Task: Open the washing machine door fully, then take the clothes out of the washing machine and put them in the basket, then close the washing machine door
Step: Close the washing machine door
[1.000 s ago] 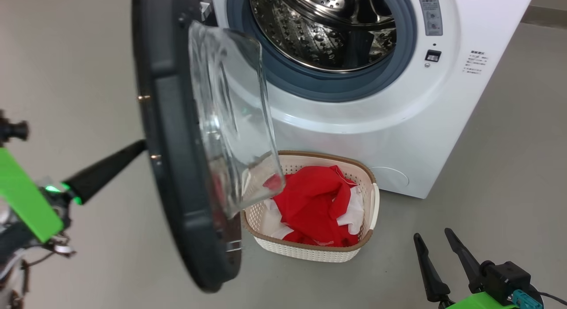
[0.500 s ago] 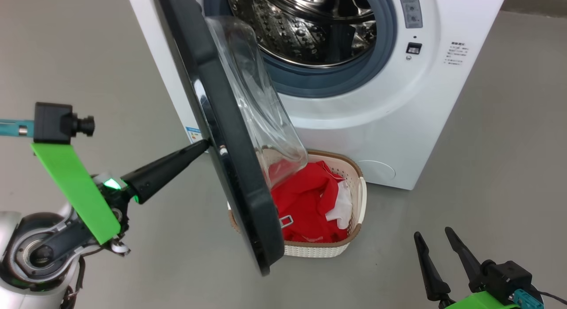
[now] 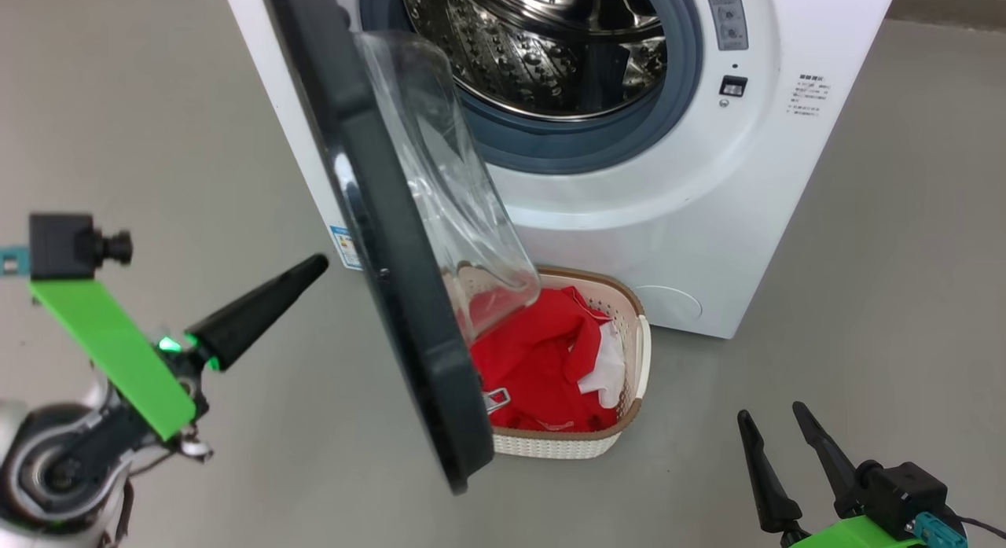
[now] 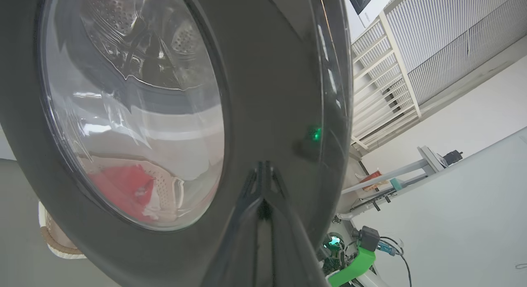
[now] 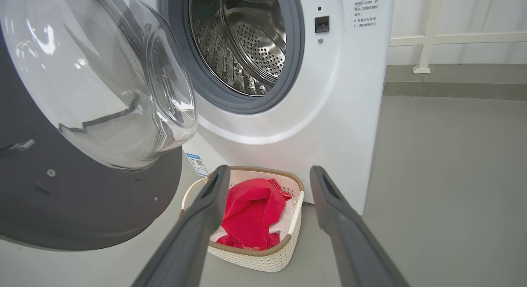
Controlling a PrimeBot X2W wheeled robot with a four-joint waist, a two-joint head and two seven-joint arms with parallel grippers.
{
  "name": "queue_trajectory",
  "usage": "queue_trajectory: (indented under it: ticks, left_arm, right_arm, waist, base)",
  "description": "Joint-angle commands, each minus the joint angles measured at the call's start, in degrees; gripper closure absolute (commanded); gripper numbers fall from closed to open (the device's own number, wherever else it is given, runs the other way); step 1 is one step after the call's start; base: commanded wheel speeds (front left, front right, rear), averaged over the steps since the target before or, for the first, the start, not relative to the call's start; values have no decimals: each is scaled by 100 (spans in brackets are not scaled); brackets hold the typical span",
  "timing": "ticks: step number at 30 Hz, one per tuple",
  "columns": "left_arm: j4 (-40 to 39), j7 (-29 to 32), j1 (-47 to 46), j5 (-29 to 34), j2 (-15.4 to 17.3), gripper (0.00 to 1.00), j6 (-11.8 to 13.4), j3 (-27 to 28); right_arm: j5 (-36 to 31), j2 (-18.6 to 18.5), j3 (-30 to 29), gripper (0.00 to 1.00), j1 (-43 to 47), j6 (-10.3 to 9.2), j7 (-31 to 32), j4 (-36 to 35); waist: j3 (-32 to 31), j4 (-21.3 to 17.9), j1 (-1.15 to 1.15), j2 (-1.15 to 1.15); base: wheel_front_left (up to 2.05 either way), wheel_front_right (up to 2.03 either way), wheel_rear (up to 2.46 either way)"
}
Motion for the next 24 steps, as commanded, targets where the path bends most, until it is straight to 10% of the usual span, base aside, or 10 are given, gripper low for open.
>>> queue_trajectory:
  ticks: [1,5,8,24]
  left_arm:
    - [-63,-106,0,64,304,78,-38,289]
    - [72,-522,443,76,320,52,-38,353]
    - [214,-892,763,64,258,0,-38,420]
    - [1044,-2800,2003,247,-179,0,-38,324]
  right_arm:
    - [71,-24,122,0,-122,42,-36,-128]
    - [94,-24,140,0,-81,42,-36,-128]
    - [97,-24,146,0,-50,42,-36,-133]
    - [66,-24,200,0,-36,42,-36,-98]
  waist:
    - [-45,37,0,0]
    - [-124,102,0,0]
    - [-159,167,0,0]
    - [-222,357,0,0]
  base:
    - [0,0,0]
    - [0,0,0]
    - [0,0,0]
    - [0,0,0]
